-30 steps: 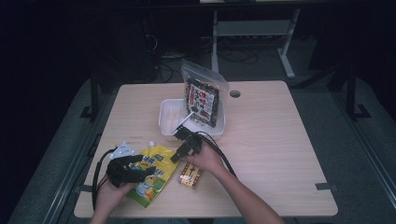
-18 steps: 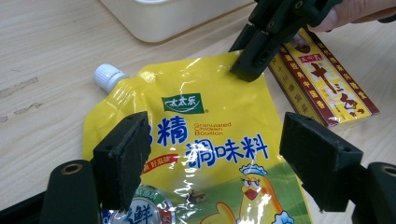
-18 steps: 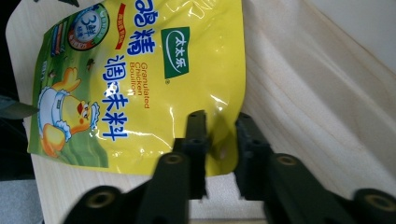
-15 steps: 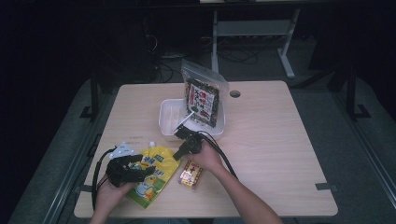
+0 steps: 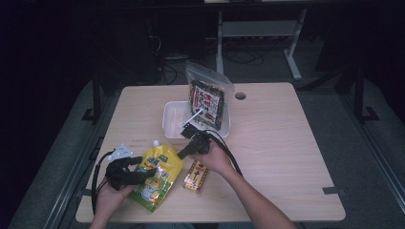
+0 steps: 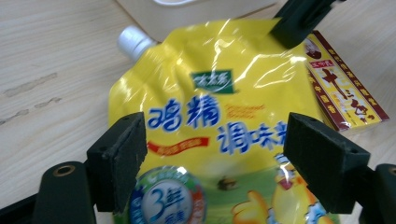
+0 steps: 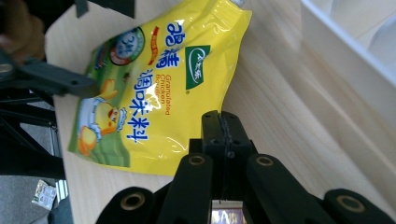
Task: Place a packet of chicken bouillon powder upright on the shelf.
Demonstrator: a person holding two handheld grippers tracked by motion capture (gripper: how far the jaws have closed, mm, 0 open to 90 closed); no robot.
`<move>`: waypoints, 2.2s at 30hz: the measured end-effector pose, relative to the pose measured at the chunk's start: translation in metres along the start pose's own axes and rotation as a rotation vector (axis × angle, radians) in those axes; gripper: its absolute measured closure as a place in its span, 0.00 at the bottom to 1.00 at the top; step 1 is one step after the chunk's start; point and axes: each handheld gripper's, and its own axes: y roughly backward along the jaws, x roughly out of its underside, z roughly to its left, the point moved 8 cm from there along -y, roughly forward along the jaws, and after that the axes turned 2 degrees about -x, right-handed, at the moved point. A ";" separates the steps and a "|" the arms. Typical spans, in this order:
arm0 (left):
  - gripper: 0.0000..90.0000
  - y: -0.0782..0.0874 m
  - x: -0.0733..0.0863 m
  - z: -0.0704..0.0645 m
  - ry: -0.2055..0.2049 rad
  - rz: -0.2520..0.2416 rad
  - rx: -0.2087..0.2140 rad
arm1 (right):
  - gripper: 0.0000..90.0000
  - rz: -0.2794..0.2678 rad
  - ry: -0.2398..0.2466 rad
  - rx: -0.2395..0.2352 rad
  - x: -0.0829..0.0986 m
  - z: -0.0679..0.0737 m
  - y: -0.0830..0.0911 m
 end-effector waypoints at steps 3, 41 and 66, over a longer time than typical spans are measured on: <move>0.21 0.002 0.000 0.004 0.013 -0.008 -0.005 | 1.00 -0.019 0.012 0.004 -0.001 0.005 0.011; 0.49 -0.013 -0.001 -0.003 0.109 0.010 0.299 | 1.00 -0.158 0.199 0.049 -0.014 0.044 0.085; 0.89 -0.004 -0.002 -0.002 0.072 -0.046 0.309 | 1.00 -0.159 0.189 0.017 -0.012 0.040 0.092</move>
